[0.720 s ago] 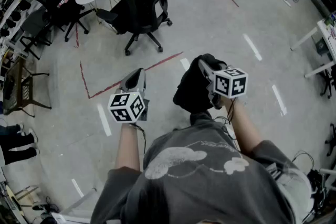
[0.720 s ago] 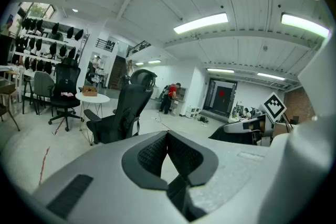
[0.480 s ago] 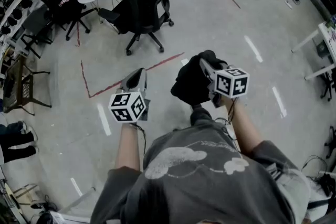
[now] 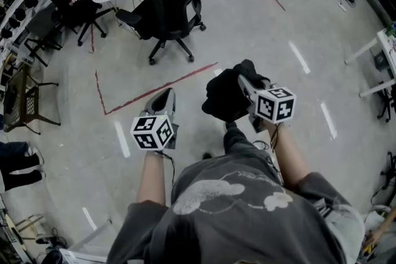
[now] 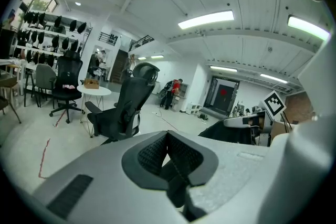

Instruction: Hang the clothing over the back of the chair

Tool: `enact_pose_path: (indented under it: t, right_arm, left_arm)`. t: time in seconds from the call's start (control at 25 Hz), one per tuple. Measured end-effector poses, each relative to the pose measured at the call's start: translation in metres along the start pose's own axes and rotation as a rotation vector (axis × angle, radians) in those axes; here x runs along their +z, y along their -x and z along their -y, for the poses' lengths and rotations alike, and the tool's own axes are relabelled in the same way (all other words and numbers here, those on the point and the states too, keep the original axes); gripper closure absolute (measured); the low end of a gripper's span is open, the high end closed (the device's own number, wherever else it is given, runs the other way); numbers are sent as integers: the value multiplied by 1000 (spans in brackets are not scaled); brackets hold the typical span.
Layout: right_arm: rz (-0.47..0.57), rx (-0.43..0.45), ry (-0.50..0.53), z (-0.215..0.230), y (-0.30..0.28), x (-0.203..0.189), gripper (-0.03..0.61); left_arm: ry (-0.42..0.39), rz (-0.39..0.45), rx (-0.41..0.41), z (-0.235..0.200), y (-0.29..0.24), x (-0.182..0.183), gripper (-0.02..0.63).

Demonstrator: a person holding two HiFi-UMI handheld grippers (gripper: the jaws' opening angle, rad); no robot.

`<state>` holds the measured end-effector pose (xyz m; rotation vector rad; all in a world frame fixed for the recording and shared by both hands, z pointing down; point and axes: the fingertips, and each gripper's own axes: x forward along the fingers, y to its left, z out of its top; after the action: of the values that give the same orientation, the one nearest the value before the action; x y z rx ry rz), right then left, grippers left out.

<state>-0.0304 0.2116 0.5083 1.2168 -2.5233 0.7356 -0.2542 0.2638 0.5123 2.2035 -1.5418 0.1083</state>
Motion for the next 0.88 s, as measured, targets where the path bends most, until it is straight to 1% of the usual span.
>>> enact_pose_path:
  t: [0.16, 0.36, 0.52, 0.68, 0.88]
  right_arm:
    - [-3, 2, 0, 14, -5, -1, 584]
    - [-26, 9, -35, 45, -23, 13, 584]
    - [-21, 20, -46, 76, -42, 39, 584]
    - [-4, 52, -32, 99, -67, 71, 584]
    - [14, 81, -22, 128, -91, 103, 584]
  left_arm:
    - [-4, -19, -3, 1, -14, -5, 612]
    - [-3, -5, 20, -2, -47, 19, 612]
    - [-43, -7, 25, 1, -80, 40, 612]
    - [-36, 16, 53, -1, -113, 67, 612]
    - [-51, 13, 75, -1, -155, 85, 612]
